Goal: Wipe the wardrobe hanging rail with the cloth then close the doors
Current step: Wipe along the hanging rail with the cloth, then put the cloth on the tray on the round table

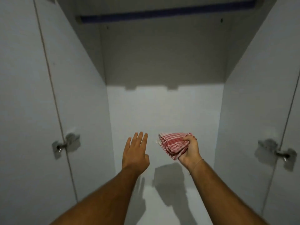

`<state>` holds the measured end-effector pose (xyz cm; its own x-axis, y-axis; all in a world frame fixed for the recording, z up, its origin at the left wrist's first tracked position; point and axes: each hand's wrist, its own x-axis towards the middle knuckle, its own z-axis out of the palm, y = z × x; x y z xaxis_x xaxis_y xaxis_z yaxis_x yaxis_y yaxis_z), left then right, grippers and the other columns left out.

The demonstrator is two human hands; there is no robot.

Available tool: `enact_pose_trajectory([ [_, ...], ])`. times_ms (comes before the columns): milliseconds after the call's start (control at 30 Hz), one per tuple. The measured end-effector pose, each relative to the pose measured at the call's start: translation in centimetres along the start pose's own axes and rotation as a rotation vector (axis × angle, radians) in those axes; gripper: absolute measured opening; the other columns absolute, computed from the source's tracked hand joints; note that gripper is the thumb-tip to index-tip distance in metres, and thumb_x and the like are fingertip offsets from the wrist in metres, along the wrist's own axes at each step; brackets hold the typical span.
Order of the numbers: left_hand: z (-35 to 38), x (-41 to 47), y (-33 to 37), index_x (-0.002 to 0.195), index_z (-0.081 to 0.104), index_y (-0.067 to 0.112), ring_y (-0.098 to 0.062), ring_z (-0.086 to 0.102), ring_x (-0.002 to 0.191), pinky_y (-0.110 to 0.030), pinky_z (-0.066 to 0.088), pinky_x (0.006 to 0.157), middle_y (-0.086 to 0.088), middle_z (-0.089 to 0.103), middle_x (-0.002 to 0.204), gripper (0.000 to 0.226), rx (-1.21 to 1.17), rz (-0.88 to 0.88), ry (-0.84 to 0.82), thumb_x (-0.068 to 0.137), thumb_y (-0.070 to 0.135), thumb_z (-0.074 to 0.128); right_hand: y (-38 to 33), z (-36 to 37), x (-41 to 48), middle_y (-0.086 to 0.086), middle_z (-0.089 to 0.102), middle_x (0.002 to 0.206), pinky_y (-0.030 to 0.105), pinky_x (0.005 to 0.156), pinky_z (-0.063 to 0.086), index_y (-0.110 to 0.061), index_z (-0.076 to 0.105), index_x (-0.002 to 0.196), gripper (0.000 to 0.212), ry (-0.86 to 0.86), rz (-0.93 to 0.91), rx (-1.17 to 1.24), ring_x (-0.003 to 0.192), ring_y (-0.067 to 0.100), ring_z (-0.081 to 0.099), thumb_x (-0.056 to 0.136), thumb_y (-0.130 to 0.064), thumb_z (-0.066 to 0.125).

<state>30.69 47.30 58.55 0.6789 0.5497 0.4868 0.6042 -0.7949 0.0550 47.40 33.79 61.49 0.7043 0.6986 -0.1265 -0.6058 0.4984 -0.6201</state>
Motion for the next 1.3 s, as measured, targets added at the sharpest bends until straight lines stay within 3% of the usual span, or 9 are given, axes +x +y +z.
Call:
enact_pose_trajectory([
  [367,13.6,-30.8,-3.1,0.172,0.001,0.016,-0.024,-0.003,0.168,-0.047,-0.001,0.136,-0.005,0.001,0.182,0.093,-0.103,-0.005,-0.435,0.098,0.032,0.055,19.0,-17.7,-16.9,0.027,0.067,0.14,0.065,0.111,0.049,0.002,0.056,0.147,0.064,0.365,0.194,-0.089,0.13,0.049,0.063,0.091,-0.019,0.033],
  [433,15.9,-37.4,-2.9,0.172,0.003,0.015,-0.024,-0.002,0.168,-0.046,-0.001,0.136,-0.006,0.002,0.182,0.094,-0.136,0.027,-0.523,0.096,0.03,0.056,22.2,-22.9,-21.3,0.029,0.067,0.138,0.064,0.101,0.055,0.003,0.061,0.14,0.061,0.416,0.295,-0.124,0.125,0.05,0.066,0.095,-0.022,0.028],
  [767,21.2,-63.6,2.6,0.172,-0.003,0.017,-0.023,-0.007,0.168,-0.044,0.001,0.136,-0.005,-0.004,0.182,0.087,-0.184,0.068,-1.003,0.103,0.03,0.048,29.0,-50.6,-44.4,0.025,0.038,0.167,0.061,0.13,0.024,-0.004,0.038,0.162,0.06,0.919,0.868,-0.434,0.155,0.047,0.035,0.111,-0.034,0.037],
  [833,21.4,-66.4,3.5,0.172,-0.005,0.018,-0.021,-0.006,0.168,-0.043,0.003,0.136,-0.003,-0.004,0.182,0.084,-0.152,0.06,-1.049,0.105,0.032,0.044,27.8,-54.0,-46.4,0.024,0.042,0.165,0.058,0.128,0.031,-0.002,0.04,0.161,0.055,0.946,0.877,-0.518,0.148,0.043,0.045,0.11,-0.024,0.04],
  [900,21.7,-67.9,4.5,0.172,0.0,0.02,-0.021,-0.002,0.168,-0.042,0.007,0.136,-0.002,0.002,0.182,0.079,-0.177,-0.005,-1.112,0.107,0.032,0.042,26.1,-56.3,-47.2,0.025,0.061,0.145,0.053,0.096,0.062,0.004,0.049,0.151,0.045,0.985,0.777,-0.649,0.106,0.035,0.069,0.108,-0.007,0.044],
  [967,22.0,-69.4,5.7,0.172,0.005,0.019,-0.023,0.003,0.168,-0.042,0.012,0.135,-0.004,0.008,0.182,0.076,-0.162,-0.035,-1.168,0.107,0.029,0.042,24.4,-58.6,-47.6,0.022,0.069,0.121,0.03,0.057,0.064,0.003,0.056,0.144,0.041,0.944,0.706,-0.821,0.077,0.024,0.073,0.104,0.004,0.045],
  [1100,22.5,-72.1,7.7,0.172,0.007,0.02,-0.023,0.006,0.168,-0.042,0.012,0.135,-0.003,0.011,0.181,0.075,-0.108,-0.06,-1.174,0.107,0.028,0.043,23.8,-62.3,-48.7,0.019,0.055,0.154,0.022,0.111,0.042,-0.002,0.056,0.149,0.045,0.802,0.715,-1.025,0.147,0.038,0.049,0.106,0.009,0.046],
  [1167,22.3,-72.3,7.6,0.172,0.007,0.021,-0.022,0.006,0.168,-0.042,0.01,0.135,-0.003,0.011,0.181,0.076,-0.055,-0.078,-1.137,0.106,0.029,0.044,24.3,-63.1,-49.9,0.017,0.05,0.16,0.034,0.125,0.036,-0.011,0.051,0.153,0.049,0.667,0.787,-1.185,0.15,0.037,0.045,0.107,0.002,0.053],
  [1300,21.2,-70.9,6.6,0.172,0.004,0.02,-0.022,0.0,0.168,-0.044,0.006,0.136,-0.003,0.004,0.182,0.08,0.013,-0.143,-1.061,0.104,0.032,0.043,26.0,-61.8,-51.6,0.011,0.059,0.137,0.051,0.113,0.051,-0.014,0.049,0.146,0.054,0.412,0.743,-1.529,0.131,0.035,0.057,0.099,-0.019,0.074],
])
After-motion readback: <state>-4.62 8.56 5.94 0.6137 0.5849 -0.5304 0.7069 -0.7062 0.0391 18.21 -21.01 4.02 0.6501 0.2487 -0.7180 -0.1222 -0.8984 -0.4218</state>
